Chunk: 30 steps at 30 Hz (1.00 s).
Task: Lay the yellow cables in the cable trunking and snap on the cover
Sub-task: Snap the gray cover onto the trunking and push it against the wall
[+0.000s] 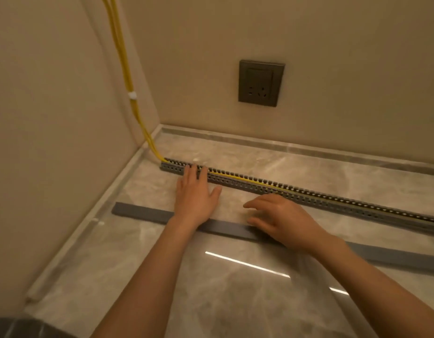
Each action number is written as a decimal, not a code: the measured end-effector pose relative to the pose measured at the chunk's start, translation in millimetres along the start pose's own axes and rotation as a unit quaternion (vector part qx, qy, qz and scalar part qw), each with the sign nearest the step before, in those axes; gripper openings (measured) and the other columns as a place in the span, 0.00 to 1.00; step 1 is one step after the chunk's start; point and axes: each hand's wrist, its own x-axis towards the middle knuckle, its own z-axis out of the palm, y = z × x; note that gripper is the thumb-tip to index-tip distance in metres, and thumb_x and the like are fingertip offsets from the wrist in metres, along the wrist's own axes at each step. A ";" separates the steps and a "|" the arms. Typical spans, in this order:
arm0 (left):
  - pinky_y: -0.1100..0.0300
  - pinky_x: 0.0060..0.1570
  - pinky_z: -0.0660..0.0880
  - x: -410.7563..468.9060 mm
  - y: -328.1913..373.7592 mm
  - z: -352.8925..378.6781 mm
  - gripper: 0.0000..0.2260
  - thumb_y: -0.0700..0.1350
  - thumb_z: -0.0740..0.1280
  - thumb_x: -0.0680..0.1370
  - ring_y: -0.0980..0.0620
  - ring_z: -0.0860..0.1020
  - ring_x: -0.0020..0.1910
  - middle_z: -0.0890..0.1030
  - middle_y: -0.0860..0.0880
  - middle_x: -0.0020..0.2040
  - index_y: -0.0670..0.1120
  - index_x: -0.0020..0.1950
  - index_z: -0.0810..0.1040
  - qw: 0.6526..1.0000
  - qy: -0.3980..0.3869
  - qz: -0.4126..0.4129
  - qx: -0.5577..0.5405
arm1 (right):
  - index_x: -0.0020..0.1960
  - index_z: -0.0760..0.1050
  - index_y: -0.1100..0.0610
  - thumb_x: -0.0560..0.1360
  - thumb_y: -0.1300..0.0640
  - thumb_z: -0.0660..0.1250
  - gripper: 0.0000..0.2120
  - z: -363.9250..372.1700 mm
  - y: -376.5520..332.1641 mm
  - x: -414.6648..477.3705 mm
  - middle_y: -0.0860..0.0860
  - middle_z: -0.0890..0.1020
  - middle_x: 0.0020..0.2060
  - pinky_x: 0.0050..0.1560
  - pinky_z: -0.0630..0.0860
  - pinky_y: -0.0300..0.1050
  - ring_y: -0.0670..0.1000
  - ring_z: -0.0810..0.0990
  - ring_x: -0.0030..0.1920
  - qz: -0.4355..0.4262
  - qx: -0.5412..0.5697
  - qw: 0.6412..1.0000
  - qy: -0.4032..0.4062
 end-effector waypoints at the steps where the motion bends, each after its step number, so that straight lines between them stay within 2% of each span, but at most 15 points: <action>1: 0.47 0.72 0.49 7.0 -10.0 -1.4 0.28 0.55 0.57 0.79 0.44 0.46 0.75 0.52 0.41 0.76 0.43 0.74 0.55 1.000 -0.001 -0.014 -0.001 | 0.60 0.76 0.52 0.76 0.46 0.63 0.16 2.2 -0.4 4.0 0.49 0.80 0.55 0.55 0.74 0.45 0.50 0.76 0.56 -0.016 -0.002 1.000 -0.013; 4: 0.46 0.73 0.46 29.5 -36.0 -3.6 0.28 0.56 0.56 0.79 0.43 0.43 0.75 0.49 0.41 0.77 0.44 0.75 0.55 0.999 0.008 -0.041 0.009 | 0.59 0.77 0.54 0.75 0.44 0.64 0.19 9.8 -3.2 15.5 0.51 0.81 0.52 0.52 0.76 0.48 0.53 0.78 0.53 -0.039 -0.008 0.999 -0.027; 8: 0.44 0.72 0.43 58.5 -57.8 -9.0 0.30 0.60 0.55 0.78 0.43 0.41 0.75 0.47 0.42 0.77 0.46 0.75 0.55 0.998 0.010 -0.061 0.021 | 0.53 0.78 0.52 0.74 0.38 0.61 0.20 20.2 -11.4 24.1 0.48 0.80 0.47 0.46 0.75 0.46 0.51 0.76 0.47 -0.045 -0.027 0.999 -0.012; 12: 0.41 0.71 0.47 67.0 -67.3 -7.0 0.30 0.63 0.53 0.77 0.46 0.46 0.75 0.52 0.42 0.77 0.48 0.74 0.58 0.997 0.014 -0.053 0.046 | 0.55 0.76 0.50 0.71 0.35 0.61 0.22 26.8 -22.6 25.3 0.47 0.78 0.47 0.45 0.73 0.44 0.49 0.74 0.47 -0.064 -0.040 0.996 -0.044; 15: 0.41 0.69 0.53 65.6 -69.2 -5.4 0.32 0.66 0.52 0.75 0.47 0.46 0.75 0.52 0.44 0.77 0.50 0.74 0.58 0.997 -0.009 -0.062 0.052 | 0.58 0.75 0.52 0.72 0.40 0.65 0.21 30.5 -28.8 25.0 0.50 0.78 0.48 0.44 0.74 0.44 0.51 0.75 0.46 -0.092 -0.063 0.992 -0.061; 18: 0.40 0.67 0.57 65.8 -68.3 -13.4 0.33 0.68 0.52 0.74 0.47 0.47 0.75 0.52 0.45 0.77 0.51 0.74 0.59 0.996 -0.038 -0.072 0.038 | 0.54 0.77 0.56 0.70 0.49 0.71 0.16 31.0 -37.0 23.3 0.52 0.80 0.46 0.39 0.76 0.42 0.53 0.79 0.42 -0.097 -0.103 0.989 -0.050; 19: 0.41 0.67 0.57 67.6 -68.6 -18.0 0.32 0.68 0.52 0.74 0.48 0.48 0.75 0.53 0.46 0.77 0.51 0.73 0.60 0.995 -0.051 -0.080 0.031 | 0.55 0.77 0.57 0.71 0.50 0.71 0.16 30.4 -39.0 22.0 0.53 0.80 0.47 0.37 0.76 0.42 0.53 0.79 0.42 -0.093 -0.113 0.988 -0.051; 21: 0.42 0.68 0.57 74.6 -71.4 -30.1 0.31 0.68 0.51 0.75 0.47 0.52 0.75 0.56 0.46 0.76 0.51 0.72 0.63 0.991 -0.087 -0.102 -0.005 | 0.61 0.71 0.56 0.76 0.51 0.64 0.16 28.4 -40.3 19.6 0.53 0.75 0.55 0.39 0.75 0.46 0.54 0.76 0.48 -0.074 -0.114 0.989 -0.060; 22: 0.43 0.69 0.58 77.2 -72.4 -38.1 0.30 0.67 0.51 0.76 0.46 0.56 0.74 0.59 0.46 0.75 0.51 0.72 0.65 0.987 -0.104 -0.115 -0.050 | 0.64 0.68 0.56 0.78 0.51 0.60 0.17 27.2 -39.8 16.1 0.53 0.72 0.59 0.40 0.74 0.47 0.54 0.75 0.51 -0.066 -0.117 0.989 -0.062; 24: 0.47 0.68 0.62 80.4 -74.4 -53.5 0.27 0.63 0.55 0.77 0.45 0.64 0.70 0.66 0.47 0.72 0.49 0.70 0.67 0.971 -0.114 -0.128 -0.164 | 0.65 0.67 0.57 0.78 0.54 0.60 0.17 22.1 -40.0 10.7 0.54 0.72 0.60 0.39 0.74 0.48 0.55 0.75 0.51 -0.072 -0.127 0.988 -0.048; 27: 0.53 0.64 0.65 62.3 -70.9 -70.4 0.21 0.55 0.60 0.78 0.47 0.69 0.66 0.72 0.47 0.68 0.46 0.68 0.71 0.974 -0.091 -0.074 -0.195 | 0.64 0.69 0.59 0.76 0.58 0.62 0.17 10.7 -45.0 5.6 0.56 0.74 0.58 0.36 0.74 0.49 0.57 0.77 0.50 -0.085 -0.155 0.983 -0.045; 30: 0.58 0.61 0.67 29.7 -58.9 -74.7 0.15 0.52 0.63 0.78 0.53 0.72 0.62 0.77 0.50 0.63 0.49 0.61 0.77 0.974 -0.097 -0.005 -0.203 | 0.64 0.69 0.58 0.76 0.56 0.62 0.17 -2.5 -53.1 4.4 0.55 0.74 0.57 0.35 0.76 0.50 0.57 0.76 0.49 -0.094 -0.166 0.981 -0.023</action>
